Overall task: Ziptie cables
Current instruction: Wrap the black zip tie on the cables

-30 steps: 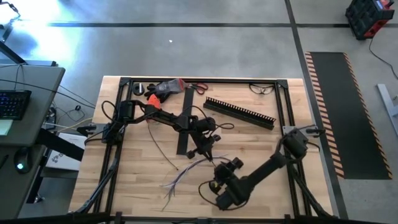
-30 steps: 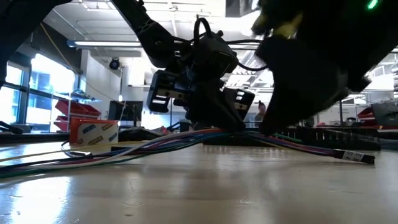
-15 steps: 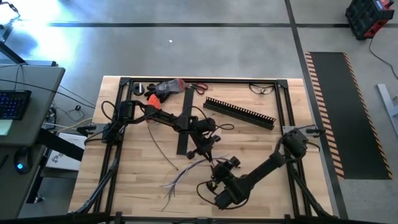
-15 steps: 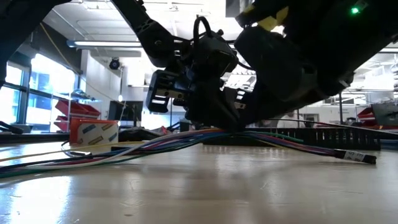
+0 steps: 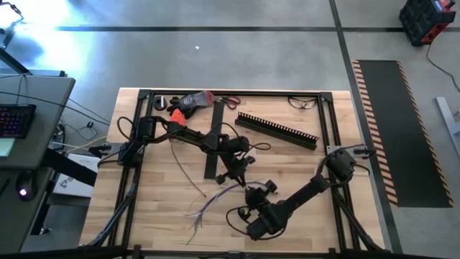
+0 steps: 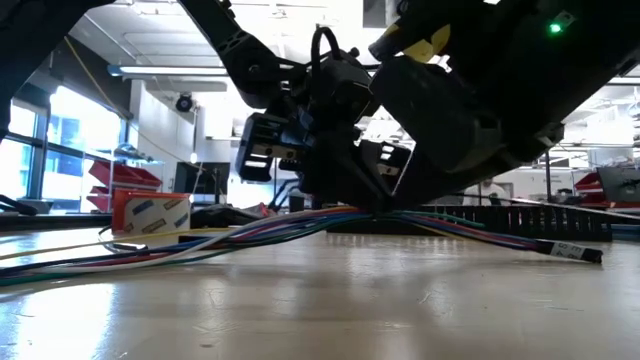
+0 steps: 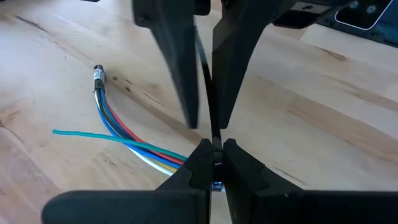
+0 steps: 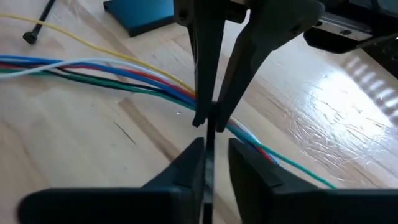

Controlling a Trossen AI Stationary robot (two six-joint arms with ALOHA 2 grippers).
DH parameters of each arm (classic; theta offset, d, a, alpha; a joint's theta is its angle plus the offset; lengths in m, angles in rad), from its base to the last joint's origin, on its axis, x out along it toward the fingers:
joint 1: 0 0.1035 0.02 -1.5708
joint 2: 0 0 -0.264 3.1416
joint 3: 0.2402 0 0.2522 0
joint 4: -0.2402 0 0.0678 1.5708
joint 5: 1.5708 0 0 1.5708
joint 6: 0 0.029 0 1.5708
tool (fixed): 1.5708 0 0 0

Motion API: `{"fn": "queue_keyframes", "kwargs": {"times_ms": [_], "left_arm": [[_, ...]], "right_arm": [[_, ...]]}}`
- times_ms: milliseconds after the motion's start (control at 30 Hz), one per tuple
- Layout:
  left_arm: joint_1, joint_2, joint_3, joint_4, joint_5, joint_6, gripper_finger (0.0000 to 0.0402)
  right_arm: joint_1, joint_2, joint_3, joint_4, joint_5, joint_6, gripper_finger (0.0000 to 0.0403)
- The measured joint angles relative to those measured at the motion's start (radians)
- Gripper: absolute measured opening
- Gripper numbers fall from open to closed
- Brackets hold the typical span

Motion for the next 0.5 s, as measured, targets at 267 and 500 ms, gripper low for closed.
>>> {"fn": "queue_keyframes", "kwargs": {"times_ms": [267, 500], "left_arm": [[0.003, 0.0, 0.0, -0.001, 0.001, 0.0, 0.0005], [0.012, 0.0, 0.002, 0.004, 0.02, 0.0, 0.0005]], "right_arm": [[0.012, 0.001, 0.0, 0.018, -0.006, 0.024, 0.0002], [0.077, 0.001, -0.001, 0.022, 0.013, 0.16, 0.0001]]}}
